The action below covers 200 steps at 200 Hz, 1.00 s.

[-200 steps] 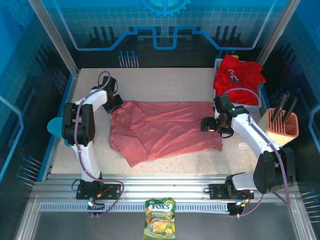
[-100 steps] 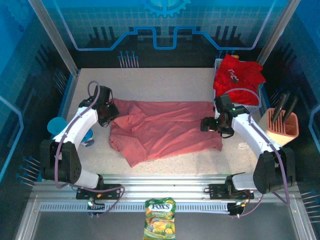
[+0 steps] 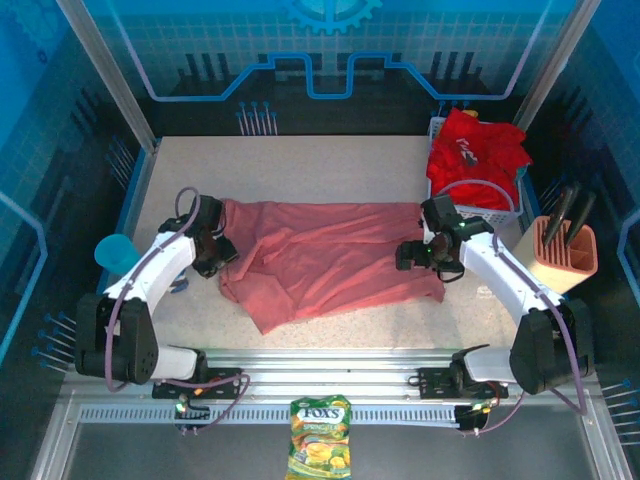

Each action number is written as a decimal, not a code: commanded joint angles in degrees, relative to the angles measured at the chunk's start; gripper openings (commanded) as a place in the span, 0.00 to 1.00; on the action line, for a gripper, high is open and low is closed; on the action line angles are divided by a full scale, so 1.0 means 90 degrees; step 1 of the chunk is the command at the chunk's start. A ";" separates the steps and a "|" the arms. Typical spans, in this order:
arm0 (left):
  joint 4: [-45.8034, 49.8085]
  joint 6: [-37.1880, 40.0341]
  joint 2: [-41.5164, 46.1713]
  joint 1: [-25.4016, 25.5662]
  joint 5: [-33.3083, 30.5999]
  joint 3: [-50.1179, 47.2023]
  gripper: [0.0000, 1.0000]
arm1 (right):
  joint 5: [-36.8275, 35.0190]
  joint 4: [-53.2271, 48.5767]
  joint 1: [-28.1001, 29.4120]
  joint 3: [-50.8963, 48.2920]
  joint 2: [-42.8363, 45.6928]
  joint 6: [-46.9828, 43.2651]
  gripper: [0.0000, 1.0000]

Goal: Fold and stack the t-shirts

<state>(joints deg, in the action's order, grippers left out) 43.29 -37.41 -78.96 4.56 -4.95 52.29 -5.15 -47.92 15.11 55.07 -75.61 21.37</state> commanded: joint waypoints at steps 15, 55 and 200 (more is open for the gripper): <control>0.0014 0.0099 -0.0166 -0.0081 -0.0371 -0.0344 0.45 | 0.0004 -0.0016 0.0097 -0.0199 0.0385 0.0037 0.97; -0.0504 0.0045 -0.0561 -0.0300 -0.0392 -0.0354 0.22 | 0.0124 -0.0024 0.0107 -0.0120 0.0344 -0.0005 0.97; -0.1117 -0.0215 -0.0187 -0.0335 0.0046 -0.1132 0.24 | 0.0132 -0.0066 0.0099 -0.0092 0.0300 -0.0050 0.97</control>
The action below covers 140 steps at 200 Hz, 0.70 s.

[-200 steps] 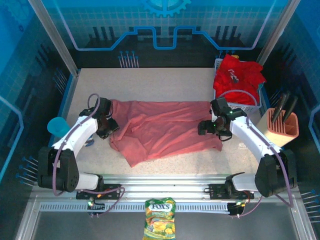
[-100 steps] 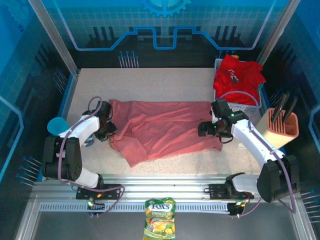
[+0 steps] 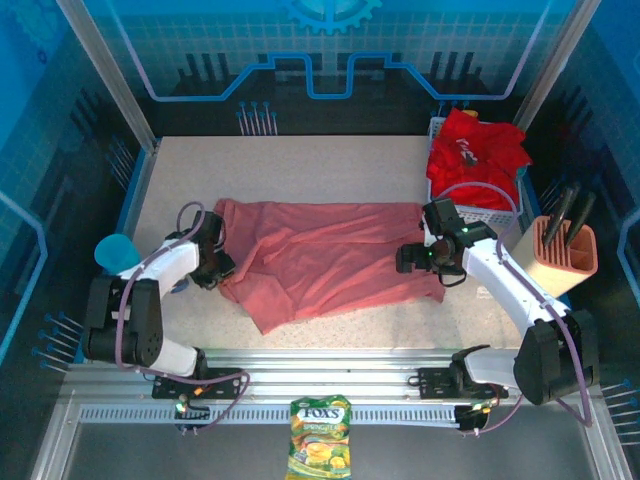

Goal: Fold and stack the t-shirts

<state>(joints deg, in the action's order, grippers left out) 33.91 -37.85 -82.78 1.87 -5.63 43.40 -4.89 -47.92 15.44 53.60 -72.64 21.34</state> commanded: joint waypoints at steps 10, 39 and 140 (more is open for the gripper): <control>-0.0086 -0.0168 0.0243 -0.0036 0.0072 -0.0154 0.20 | 0.0121 -0.0056 0.0058 0.0079 -0.0039 -0.0038 0.97; -0.0019 -0.0093 0.0204 -0.0040 -0.0044 -0.0002 0.12 | 0.0113 -0.0077 0.0065 0.0085 -0.0028 -0.0052 0.97; 0.0698 0.0114 0.0649 -0.0032 -0.0210 0.0418 0.00 | -0.0019 -0.0115 0.0048 0.0084 -0.0042 0.0027 0.97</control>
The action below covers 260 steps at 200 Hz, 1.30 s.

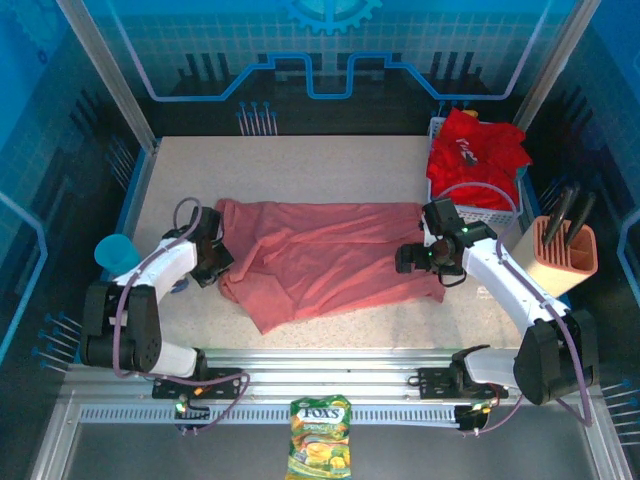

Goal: Fold and stack the t-shirts

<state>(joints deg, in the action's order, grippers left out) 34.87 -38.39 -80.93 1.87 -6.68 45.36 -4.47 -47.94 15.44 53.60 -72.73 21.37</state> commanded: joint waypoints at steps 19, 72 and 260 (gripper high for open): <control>0.1055 0.0121 0.0947 -0.0002 0.0057 0.0141 0.00 | -0.0092 -0.0153 0.0050 0.0106 -0.0058 0.0065 0.97; 0.2566 -0.0720 0.2668 0.0625 0.0174 -0.0037 0.00 | -0.0165 -0.0281 -0.0089 0.0023 -0.0113 0.0423 0.97; 0.3964 -0.2327 0.5078 0.1832 0.0335 -0.0508 0.00 | 0.0362 0.1830 0.3532 0.3051 -0.3733 0.3673 0.77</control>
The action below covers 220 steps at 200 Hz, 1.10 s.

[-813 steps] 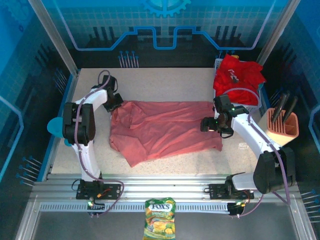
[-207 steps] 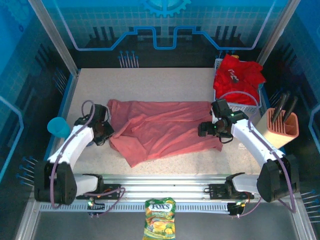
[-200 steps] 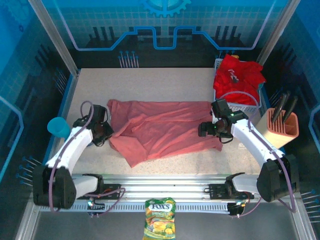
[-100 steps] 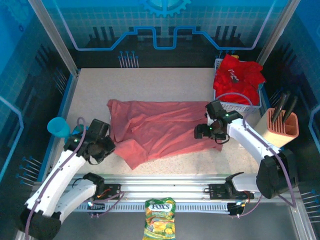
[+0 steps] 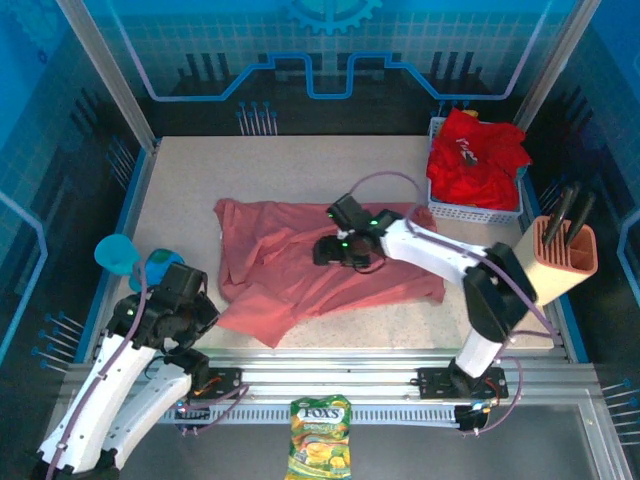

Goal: Fold and stack the t-shirts

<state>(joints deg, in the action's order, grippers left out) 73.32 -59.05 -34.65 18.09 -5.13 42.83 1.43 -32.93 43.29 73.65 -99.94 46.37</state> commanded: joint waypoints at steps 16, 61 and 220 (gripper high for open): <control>-0.0374 0.0037 -0.0107 0.0027 0.0166 -0.0230 0.00 | -0.0447 0.0097 0.0668 0.1410 -0.1245 0.1077 0.77; -0.0433 0.0237 -0.0092 0.0039 0.0132 -0.0144 0.00 | -0.0561 0.0196 0.0941 0.2494 -0.2351 0.1430 0.61; -0.0577 0.0307 0.0179 0.0041 0.0318 -0.0307 0.00 | -0.0840 -0.0772 0.1206 0.4881 -0.4406 0.1174 0.50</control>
<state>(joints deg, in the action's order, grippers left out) 68.45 -56.86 -33.63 18.09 -3.57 41.06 -4.29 -36.93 53.58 115.50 -137.86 57.36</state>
